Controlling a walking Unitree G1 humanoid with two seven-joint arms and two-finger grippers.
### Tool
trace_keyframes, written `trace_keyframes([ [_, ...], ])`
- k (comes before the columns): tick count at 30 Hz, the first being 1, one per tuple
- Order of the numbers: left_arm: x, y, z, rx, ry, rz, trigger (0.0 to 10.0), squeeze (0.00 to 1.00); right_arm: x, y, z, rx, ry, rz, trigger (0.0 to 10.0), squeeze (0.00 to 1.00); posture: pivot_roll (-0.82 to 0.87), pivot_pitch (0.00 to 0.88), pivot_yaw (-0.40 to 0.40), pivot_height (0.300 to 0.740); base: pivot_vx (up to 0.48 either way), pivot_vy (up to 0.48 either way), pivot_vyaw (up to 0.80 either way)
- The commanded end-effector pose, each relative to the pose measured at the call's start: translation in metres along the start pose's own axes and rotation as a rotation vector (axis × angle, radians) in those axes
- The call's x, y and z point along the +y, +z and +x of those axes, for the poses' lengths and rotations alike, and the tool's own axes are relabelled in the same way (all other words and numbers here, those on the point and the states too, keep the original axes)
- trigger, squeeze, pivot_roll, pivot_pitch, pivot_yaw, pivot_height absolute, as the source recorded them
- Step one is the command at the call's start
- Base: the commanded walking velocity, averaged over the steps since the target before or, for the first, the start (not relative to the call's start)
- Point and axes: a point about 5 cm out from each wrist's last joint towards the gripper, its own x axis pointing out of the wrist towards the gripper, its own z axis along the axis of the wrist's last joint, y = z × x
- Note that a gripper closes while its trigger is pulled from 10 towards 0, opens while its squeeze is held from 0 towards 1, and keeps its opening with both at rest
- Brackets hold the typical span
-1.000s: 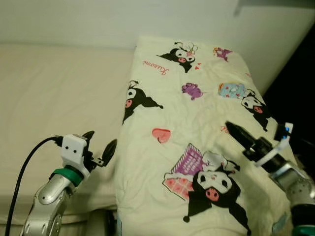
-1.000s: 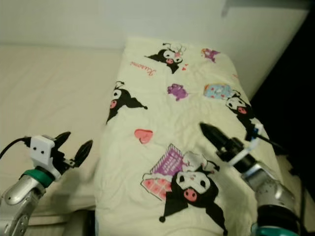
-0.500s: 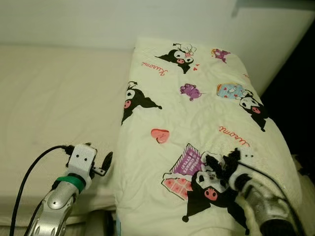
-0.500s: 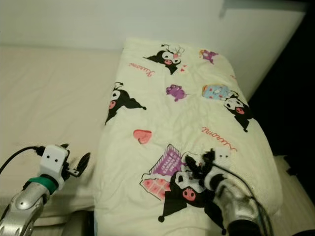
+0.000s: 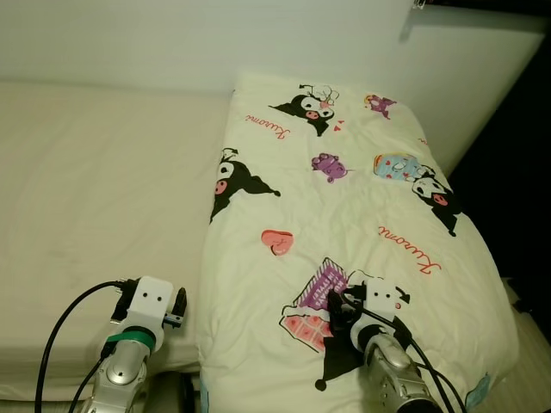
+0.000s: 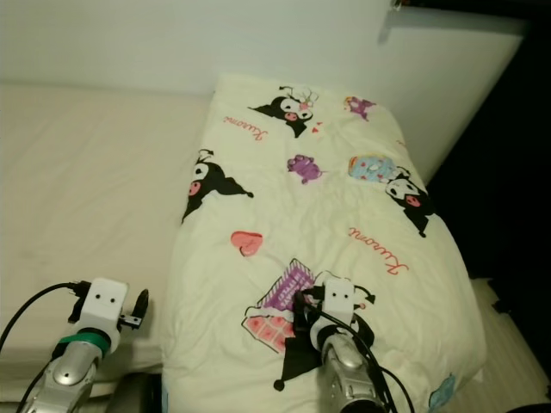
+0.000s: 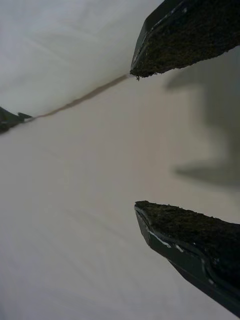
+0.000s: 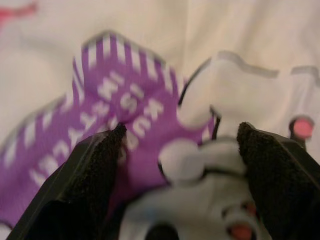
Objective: Clean up the room
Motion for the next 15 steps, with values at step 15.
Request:
trace_keyframes([
  [15,-0.0013,-0.0101,0.0007,0.018,0.035,-0.018,10.0,0.0,0.0021,-0.0024,-0.0009,-0.042,-0.044,0.002,10.0,0.0,0.08,0.0,-0.029,0.685,0.0,0.0,0.0],
])
